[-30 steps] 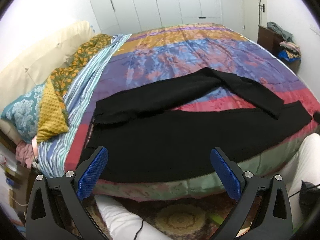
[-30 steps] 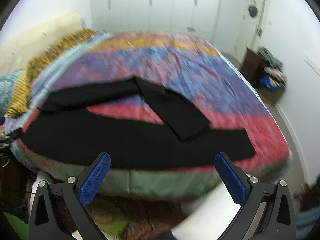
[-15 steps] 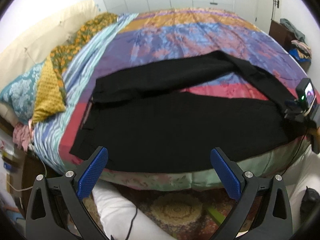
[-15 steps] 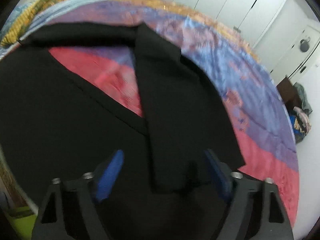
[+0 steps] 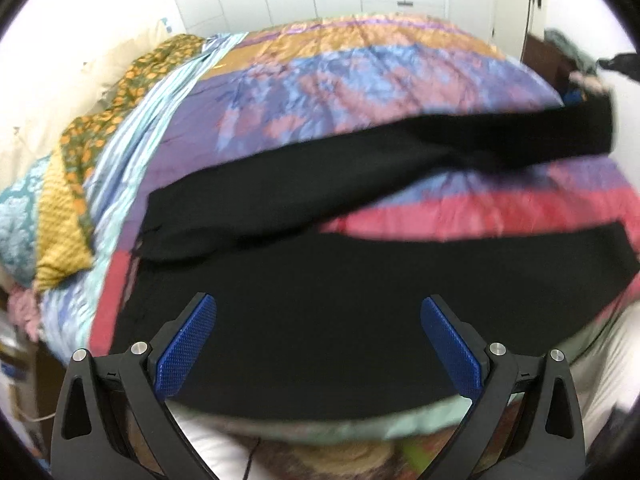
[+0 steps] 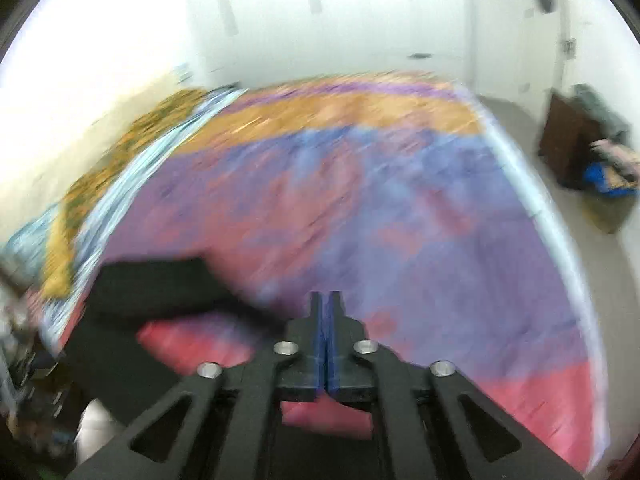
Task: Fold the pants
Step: 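Grasp the crossed trouser leg hem with the right tool and lift it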
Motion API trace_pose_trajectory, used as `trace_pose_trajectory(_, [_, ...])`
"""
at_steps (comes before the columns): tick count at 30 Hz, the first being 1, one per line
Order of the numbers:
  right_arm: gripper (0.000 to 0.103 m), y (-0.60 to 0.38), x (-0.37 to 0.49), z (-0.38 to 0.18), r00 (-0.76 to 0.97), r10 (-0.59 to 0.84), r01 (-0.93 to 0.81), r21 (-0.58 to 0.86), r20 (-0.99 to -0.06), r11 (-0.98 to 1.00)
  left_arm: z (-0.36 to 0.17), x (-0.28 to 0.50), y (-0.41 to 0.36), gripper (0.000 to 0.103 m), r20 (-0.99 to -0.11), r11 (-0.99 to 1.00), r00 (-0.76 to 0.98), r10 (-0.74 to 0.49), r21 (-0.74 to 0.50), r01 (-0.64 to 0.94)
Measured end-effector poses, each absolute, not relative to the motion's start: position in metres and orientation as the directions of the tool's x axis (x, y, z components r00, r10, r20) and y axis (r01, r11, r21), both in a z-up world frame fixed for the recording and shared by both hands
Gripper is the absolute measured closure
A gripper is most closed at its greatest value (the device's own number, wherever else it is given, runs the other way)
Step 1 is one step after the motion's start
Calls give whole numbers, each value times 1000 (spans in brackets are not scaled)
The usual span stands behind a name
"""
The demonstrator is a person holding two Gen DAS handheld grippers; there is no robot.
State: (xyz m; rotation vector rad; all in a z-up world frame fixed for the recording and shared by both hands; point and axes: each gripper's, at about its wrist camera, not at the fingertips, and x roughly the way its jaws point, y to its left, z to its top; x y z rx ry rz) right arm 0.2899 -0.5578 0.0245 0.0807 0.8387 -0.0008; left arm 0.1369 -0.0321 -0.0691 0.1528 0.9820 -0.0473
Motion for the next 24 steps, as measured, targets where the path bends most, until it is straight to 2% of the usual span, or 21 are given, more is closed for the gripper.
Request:
trace_pose_trajectory(3, [102,-636,362,7,651,-73,246,119,-755,962,-71,162,-38,1,-834,994,551,0,58,89])
trace_pose_trajectory(5, [83,-667,377,-13,604,-207,390,59,-770,919,-75,168,-40,1,-843,996,538,6,55,75])
trace_pose_trajectory(7, [54,-675,367,-44,612,-126,375,146,-780,916,-80,165,-35,1,-840,997,542,0,43,67])
trace_pose_trajectory(8, [34,-673,358,-63,608,-68,354,194,-791,915,-86,163,-32,1,-843,997,537,3,44,63])
trace_pose_trajectory(9, [24,-668,350,-81,598,-24,336,223,-801,915,-97,160,-27,1,-855,997,519,12,50,59])
trace_pose_trajectory(13, [24,-659,328,-159,503,152,321,347,-851,881,-131,154,-20,1,-908,997,419,33,59,49])
trace_pose_trajectory(15, [24,-662,330,-194,491,211,362,419,-845,833,-140,149,-20,1,-917,996,395,52,74,41])
trace_pose_trajectory(17, [29,-662,332,-222,515,251,421,497,-820,759,-146,147,-21,1,-924,996,377,61,80,36])
trace_pose_trajectory(18, [48,-660,331,-228,526,255,439,516,-812,735,-150,147,-22,1,-931,996,360,65,83,36])
trace_pose_trajectory(19, [87,-656,335,-229,524,244,451,509,-816,733,-153,147,-23,1,-935,996,349,66,85,38])
trace_pose_trajectory(20, [91,-648,345,-220,523,221,424,476,-823,770,-154,148,-23,1,-938,996,342,64,83,43])
trace_pose_trajectory(23, [91,-635,371,-168,584,65,297,288,-809,911,-148,153,-25,1,-926,994,372,63,92,59])
trace_pose_trajectory(24, [88,-634,380,-155,590,-3,289,208,-807,934,-148,157,-25,1,-924,994,377,66,95,59])
